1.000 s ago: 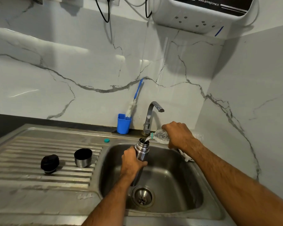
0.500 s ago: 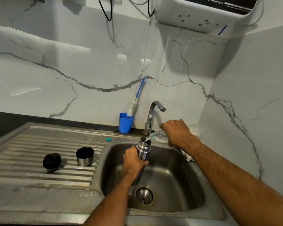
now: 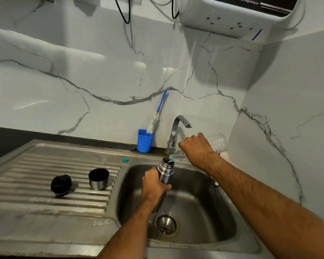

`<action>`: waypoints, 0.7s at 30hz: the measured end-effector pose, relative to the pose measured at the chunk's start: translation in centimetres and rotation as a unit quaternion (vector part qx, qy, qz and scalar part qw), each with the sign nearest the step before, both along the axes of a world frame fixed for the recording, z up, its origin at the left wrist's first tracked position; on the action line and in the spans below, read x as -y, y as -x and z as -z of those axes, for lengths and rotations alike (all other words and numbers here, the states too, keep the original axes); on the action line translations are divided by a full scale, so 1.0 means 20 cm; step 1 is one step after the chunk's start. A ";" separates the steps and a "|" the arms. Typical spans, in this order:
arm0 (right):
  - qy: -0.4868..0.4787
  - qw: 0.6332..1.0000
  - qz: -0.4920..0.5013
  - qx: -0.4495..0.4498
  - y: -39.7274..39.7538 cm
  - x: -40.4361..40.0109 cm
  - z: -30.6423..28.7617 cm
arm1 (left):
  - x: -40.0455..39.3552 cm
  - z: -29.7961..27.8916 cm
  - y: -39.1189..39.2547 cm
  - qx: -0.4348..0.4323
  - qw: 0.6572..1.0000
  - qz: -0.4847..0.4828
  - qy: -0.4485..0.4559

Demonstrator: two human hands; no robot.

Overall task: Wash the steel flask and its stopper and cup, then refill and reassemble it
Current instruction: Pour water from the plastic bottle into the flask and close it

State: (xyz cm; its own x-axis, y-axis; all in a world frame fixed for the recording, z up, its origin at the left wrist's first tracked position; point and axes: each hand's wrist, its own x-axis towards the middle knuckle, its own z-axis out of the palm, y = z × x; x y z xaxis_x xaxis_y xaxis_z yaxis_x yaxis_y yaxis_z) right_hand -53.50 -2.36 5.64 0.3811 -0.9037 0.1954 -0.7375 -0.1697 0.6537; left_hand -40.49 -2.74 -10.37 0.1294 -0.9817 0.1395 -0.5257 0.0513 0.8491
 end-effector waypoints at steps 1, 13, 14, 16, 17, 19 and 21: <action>0.002 1.000 -0.002 -0.010 -0.01 0.00 0.00 | 0.00 0.00 0.00 -0.001 1.000 0.001 0.001; -0.005 0.998 -0.011 -0.067 -0.08 0.02 -0.01 | 0.00 0.00 0.00 0.003 1.000 0.002 0.006; -0.006 0.998 -0.011 -0.070 -0.09 0.03 -0.01 | 0.00 0.00 0.00 0.004 1.000 0.002 0.006; -0.005 0.997 -0.013 -0.072 -0.10 0.03 0.00 | 0.00 0.00 0.00 0.002 1.000 0.001 0.003; -0.005 0.997 -0.013 -0.073 -0.10 0.04 0.00 | 0.00 0.00 0.00 0.001 1.000 0.001 0.002; -0.004 0.997 -0.013 -0.077 -0.11 0.04 0.00 | 0.00 0.00 0.00 0.002 1.000 0.001 0.001; -0.005 0.997 -0.010 -0.082 -0.11 0.04 0.00 | 0.00 0.00 0.00 0.000 1.000 0.001 0.003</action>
State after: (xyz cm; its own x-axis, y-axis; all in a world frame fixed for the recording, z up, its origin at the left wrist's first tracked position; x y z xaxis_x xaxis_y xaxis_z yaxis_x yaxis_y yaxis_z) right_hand -51.28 -3.20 5.57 0.4256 -0.8969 0.1199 -0.6170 -0.1907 0.7635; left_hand -40.54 -2.83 -10.42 0.1284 -0.9811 0.1449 -0.5258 0.0566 0.8487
